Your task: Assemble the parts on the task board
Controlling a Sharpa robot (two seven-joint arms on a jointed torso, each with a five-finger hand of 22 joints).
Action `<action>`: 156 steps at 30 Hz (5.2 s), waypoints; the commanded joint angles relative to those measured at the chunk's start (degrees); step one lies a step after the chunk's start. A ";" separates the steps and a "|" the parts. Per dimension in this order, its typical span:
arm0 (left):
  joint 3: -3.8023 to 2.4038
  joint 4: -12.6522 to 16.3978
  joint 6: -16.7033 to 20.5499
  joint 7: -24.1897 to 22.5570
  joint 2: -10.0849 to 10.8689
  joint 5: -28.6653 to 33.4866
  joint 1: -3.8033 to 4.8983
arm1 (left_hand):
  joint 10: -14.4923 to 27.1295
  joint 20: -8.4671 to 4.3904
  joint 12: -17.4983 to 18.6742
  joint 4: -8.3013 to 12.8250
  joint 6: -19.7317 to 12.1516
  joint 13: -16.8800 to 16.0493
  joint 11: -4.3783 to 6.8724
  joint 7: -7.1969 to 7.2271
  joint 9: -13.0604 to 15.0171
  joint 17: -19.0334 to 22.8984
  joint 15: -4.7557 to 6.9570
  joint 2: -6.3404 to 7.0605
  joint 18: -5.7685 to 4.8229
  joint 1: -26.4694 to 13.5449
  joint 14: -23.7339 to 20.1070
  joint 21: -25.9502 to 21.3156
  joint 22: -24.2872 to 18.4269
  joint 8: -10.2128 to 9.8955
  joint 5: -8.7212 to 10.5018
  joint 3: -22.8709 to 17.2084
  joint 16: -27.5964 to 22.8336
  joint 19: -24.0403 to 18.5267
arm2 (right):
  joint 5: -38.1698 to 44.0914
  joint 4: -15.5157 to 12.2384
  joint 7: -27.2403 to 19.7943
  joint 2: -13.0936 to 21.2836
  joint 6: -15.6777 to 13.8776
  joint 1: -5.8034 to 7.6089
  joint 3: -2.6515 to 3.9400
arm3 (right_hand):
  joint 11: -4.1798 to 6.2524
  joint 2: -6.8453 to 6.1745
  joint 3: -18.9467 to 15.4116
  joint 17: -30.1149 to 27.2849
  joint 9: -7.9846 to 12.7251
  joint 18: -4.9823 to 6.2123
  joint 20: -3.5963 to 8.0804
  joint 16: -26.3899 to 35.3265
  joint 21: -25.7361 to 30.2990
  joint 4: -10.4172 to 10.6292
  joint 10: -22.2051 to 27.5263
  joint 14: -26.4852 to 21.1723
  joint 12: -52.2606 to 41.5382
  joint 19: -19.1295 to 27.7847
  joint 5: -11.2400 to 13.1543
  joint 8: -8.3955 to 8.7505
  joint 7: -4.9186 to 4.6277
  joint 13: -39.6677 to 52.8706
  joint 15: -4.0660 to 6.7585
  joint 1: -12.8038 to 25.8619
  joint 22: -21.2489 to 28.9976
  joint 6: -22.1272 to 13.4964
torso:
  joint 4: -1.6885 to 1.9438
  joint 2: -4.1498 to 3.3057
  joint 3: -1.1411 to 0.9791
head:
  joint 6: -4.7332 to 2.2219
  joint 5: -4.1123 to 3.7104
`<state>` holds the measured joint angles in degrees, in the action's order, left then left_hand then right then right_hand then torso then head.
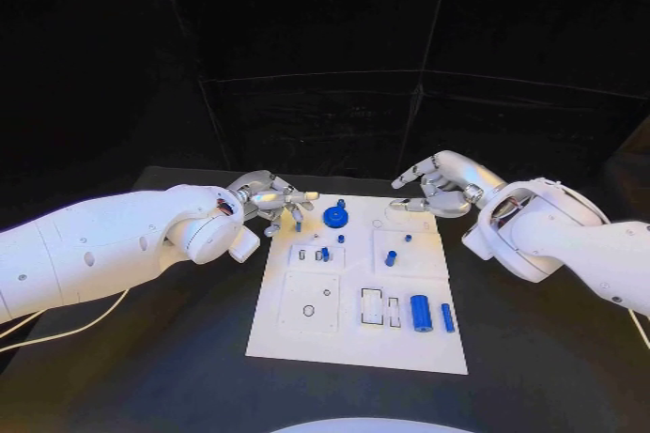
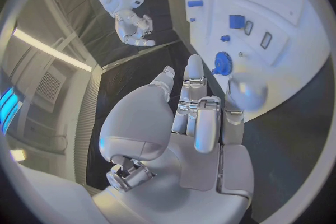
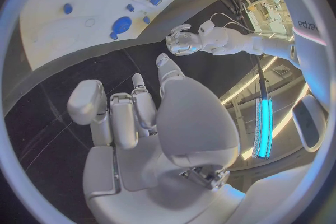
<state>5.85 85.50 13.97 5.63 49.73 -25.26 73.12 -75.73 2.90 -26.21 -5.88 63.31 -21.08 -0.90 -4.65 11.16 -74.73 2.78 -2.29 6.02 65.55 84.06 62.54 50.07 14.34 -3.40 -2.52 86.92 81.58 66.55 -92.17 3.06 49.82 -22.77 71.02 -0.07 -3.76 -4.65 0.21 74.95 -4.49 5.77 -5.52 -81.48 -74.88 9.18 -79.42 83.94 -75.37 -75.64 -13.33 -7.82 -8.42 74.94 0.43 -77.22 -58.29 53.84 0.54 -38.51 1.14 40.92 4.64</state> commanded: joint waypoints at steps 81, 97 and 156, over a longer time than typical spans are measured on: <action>3.74 -13.68 -28.46 30.25 -20.42 -31.08 4.18 | 1.13 -1.24 -41.84 -4.64 -8.96 -44.34 1.89 1.67 22.44 -15.27 1.75 -5.12 -3.39 0.60 5.94 19.66 26.78 17.57 0.39 12.20 3.08 4.24 | -9.59 7.73 3.93 -1.81 4.83 1.58 0.52 | 0.43 2.21 -3.65 -1.02 0.46 0.65 0.53 1.70 2.44 1.58 0.85 2.57 1.58 0.57 -5.41 -1.18 0.12 1.01 0.70 -0.46 2.74 -0.03 | -0.04 0.84 -0.31 | 2.28 0.41; 3.76 -13.67 -29.54 30.22 -20.62 -30.79 4.19 | 1.25 -1.28 -41.61 -2.27 -9.30 -44.35 1.92 1.69 23.44 -15.27 1.78 -4.54 -3.44 2.33 5.94 19.83 27.14 17.57 0.38 10.99 3.08 4.25 | -9.59 7.98 3.94 -2.03 4.98 1.58 0.51 | 0.43 2.34 -3.73 -1.06 0.46 0.66 0.54 1.76 2.51 1.62 0.85 2.57 1.58 0.57 -5.70 -1.24 0.13 1.01 0.70 -0.58 2.81 -0.01 | -0.09 0.84 -0.28 | 2.59 0.46; 3.79 -2.85 -0.65 26.56 -11.10 -34.88 -0.15 | 0.79 -1.43 -38.66 11.87 -10.48 -43.09 2.20 1.82 28.78 -15.27 2.00 3.78 -3.22 -1.17 5.94 18.93 26.83 16.56 -2.18 -33.06 3.08 3.95 | -9.45 8.30 4.58 -1.53 5.52 1.57 0.51 | 0.44 2.50 -4.00 -1.20 0.45 0.73 0.55 1.91 2.83 1.88 0.93 2.54 1.70 0.71 -6.02 -1.35 0.13 0.90 0.71 -0.48 3.28 0.01 | 0.29 1.05 -0.40 | 3.50 0.64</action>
<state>9.70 82.42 9.33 33.43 38.60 -57.27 72.92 -74.64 1.53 -64.79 -2.59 52.82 -64.12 1.24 -2.98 39.92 -74.91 4.60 1.68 3.53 64.52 84.05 81.67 74.91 30.71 -5.73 -26.85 89.82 83.98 56.99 -83.69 7.47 48.30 -17.44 72.45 0.38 -3.37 -2.61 -3.48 73.83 -4.10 5.78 -5.11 -79.74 -72.27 11.01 -79.02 83.94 -74.03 -75.24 -19.18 -8.81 -8.20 74.99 0.83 -77.57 -55.10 54.02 0.85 -37.44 0.72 44.36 5.33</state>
